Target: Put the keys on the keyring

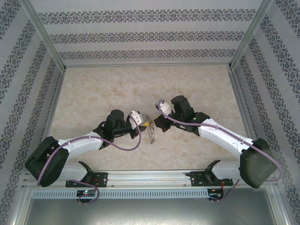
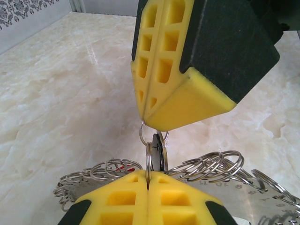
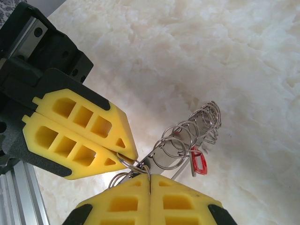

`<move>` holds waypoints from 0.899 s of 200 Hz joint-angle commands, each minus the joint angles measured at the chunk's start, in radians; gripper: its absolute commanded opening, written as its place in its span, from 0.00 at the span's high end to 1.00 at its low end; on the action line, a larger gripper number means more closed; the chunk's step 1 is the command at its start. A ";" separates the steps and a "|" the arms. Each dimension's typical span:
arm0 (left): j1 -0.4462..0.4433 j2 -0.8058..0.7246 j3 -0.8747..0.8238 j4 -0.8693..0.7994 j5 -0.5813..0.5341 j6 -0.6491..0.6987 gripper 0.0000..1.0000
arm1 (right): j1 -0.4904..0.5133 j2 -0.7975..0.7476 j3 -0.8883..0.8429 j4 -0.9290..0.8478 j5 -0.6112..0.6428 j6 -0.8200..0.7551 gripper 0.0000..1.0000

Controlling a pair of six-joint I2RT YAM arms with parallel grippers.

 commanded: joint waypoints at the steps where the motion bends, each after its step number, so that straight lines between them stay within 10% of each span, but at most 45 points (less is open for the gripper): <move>1: -0.005 -0.018 -0.015 0.024 -0.007 -0.003 1.00 | -0.032 -0.003 -0.005 0.014 0.030 0.014 1.00; 180: -0.006 -0.021 -0.032 0.037 -0.020 -0.004 1.00 | -0.055 -0.001 -0.019 0.017 0.016 0.026 1.00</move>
